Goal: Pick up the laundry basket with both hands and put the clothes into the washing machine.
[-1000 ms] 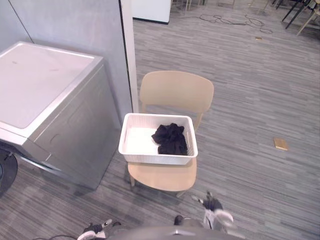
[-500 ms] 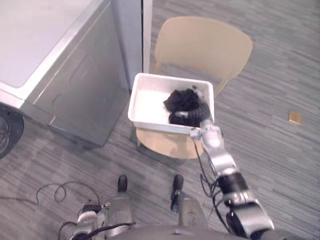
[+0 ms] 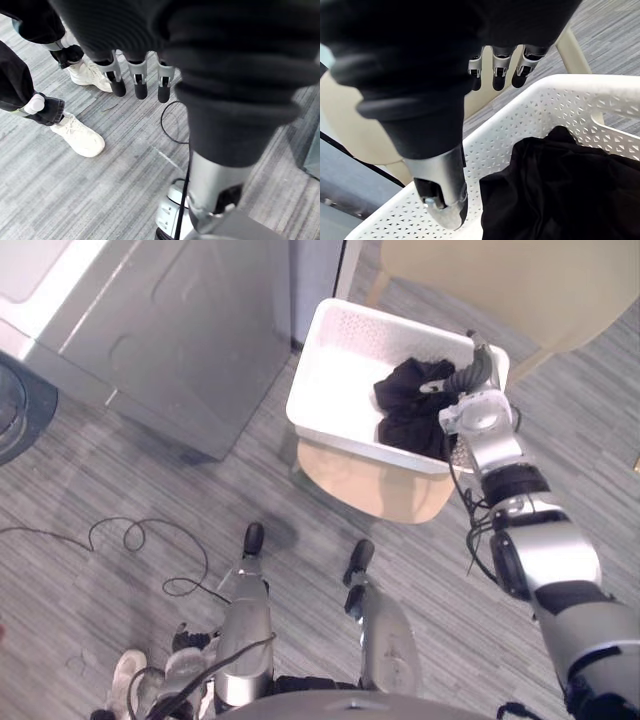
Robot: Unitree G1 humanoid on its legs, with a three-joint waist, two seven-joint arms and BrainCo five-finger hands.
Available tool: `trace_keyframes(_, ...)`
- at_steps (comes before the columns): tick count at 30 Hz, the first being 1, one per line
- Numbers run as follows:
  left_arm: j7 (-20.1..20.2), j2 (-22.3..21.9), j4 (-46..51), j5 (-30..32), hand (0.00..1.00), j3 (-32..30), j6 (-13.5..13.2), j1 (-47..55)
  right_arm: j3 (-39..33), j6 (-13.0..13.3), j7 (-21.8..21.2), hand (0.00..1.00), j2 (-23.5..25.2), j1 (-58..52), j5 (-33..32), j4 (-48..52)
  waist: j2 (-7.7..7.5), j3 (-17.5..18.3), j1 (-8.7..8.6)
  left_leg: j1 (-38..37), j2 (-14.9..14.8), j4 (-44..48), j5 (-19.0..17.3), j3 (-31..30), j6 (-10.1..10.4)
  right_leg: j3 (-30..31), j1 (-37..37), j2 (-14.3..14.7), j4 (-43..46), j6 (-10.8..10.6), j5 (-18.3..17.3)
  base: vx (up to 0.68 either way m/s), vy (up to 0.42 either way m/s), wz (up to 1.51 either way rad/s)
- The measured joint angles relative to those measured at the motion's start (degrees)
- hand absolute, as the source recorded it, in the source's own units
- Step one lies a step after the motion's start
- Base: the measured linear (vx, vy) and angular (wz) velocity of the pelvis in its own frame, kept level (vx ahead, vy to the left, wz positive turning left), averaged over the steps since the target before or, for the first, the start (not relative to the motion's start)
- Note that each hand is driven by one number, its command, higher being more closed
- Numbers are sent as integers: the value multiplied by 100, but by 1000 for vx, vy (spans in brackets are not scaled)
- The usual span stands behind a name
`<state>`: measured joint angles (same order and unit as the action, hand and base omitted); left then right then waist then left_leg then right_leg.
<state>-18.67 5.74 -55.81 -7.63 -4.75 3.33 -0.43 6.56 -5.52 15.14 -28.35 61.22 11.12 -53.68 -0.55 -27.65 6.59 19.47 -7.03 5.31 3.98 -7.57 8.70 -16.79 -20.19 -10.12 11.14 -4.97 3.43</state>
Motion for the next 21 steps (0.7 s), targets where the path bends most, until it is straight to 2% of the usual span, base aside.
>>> trace_keyframes(1, -10, -14, -5, -71, 0, 66, -3, -47, -1, 2, 4, 0, -63, 79, -3, -149, 52, -52, 7, 22, -4, -77, 66, -50, 6, -52, -13, -1, -2, 6, 5, -48, -44, 13)
trace_keyframes(3, -47, -18, 3, -187, 0, 213, -28, -91, -4, 2, 20, 0, -158, 140, -76, -360, 68, -66, 99, 75, -16, -170, 139, -59, 15, -66, -106, 3, -4, 28, 21, -33, -29, 5)
trace_keyframes(6, -120, -16, 4, -334, 0, 430, -51, -160, -16, -6, 23, 0, -302, 332, -253, -754, 128, -122, 136, 234, -21, -268, 254, -148, 24, -145, -223, 7, -52, 46, 68, -27, -29, 8)
trace_keyframes(10, -183, -8, 14, -358, 0, 586, -82, -223, -92, -50, 23, 0, -390, 447, -554, -1028, 147, -132, 217, 364, -25, -439, 393, -167, 26, -164, -398, 13, -107, 52, 138, -6, -15, 2)
trace_keyframes(13, -220, -6, 15, -407, 0, 729, -85, -284, -106, -82, 22, 0, -444, 465, -681, -1099, 232, -183, 258, 455, -25, -459, 433, -201, 26, -229, -408, 26, -229, 60, 210, -15, -31, 5)
trace_keyframes(21, -224, -10, 17, -575, 0, 937, -94, -408, 233, -85, -20, 0, -456, 499, -753, -1338, 312, -223, 417, 734, -24, -473, 486, -249, 30, -279, -607, 52, -368, 69, 318, -4, -46, 0)
